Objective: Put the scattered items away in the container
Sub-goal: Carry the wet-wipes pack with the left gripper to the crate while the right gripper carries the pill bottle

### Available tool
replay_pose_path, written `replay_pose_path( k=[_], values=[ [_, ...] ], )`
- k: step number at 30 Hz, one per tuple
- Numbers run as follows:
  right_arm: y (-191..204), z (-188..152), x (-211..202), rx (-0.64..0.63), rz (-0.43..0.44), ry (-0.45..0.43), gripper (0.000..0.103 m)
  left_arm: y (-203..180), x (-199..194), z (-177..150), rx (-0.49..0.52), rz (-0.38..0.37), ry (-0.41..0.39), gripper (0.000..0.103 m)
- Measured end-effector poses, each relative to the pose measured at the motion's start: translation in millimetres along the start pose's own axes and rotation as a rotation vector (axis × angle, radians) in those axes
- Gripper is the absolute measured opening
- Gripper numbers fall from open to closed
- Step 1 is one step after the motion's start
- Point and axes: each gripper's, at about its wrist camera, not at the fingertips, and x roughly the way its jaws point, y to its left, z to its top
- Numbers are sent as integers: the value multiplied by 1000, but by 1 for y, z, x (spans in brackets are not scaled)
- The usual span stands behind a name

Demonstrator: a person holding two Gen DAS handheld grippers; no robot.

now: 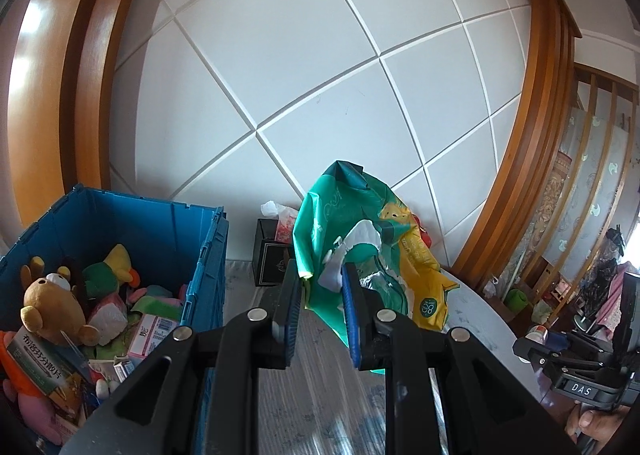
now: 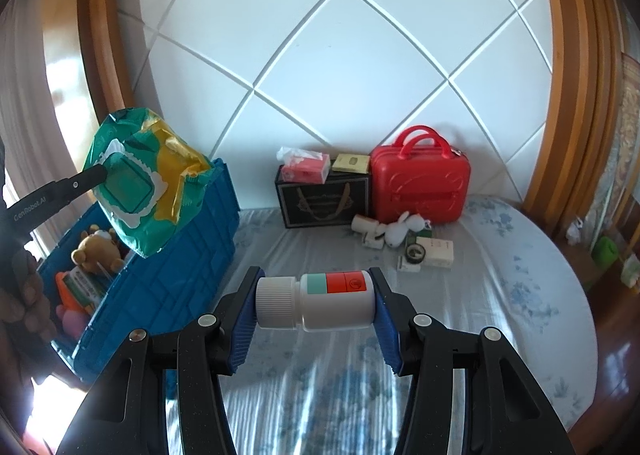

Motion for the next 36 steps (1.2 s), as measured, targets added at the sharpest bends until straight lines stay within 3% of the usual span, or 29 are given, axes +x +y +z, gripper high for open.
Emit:
replay_pose_path(
  k=[21, 36],
  values=[
    [81, 21, 21, -48, 58, -16, 51, 89, -39, 13, -56, 66, -46, 19],
    [158, 41, 38, -143, 158, 0, 51, 156, -71, 7, -130, 174, -74, 19]
  ],
)
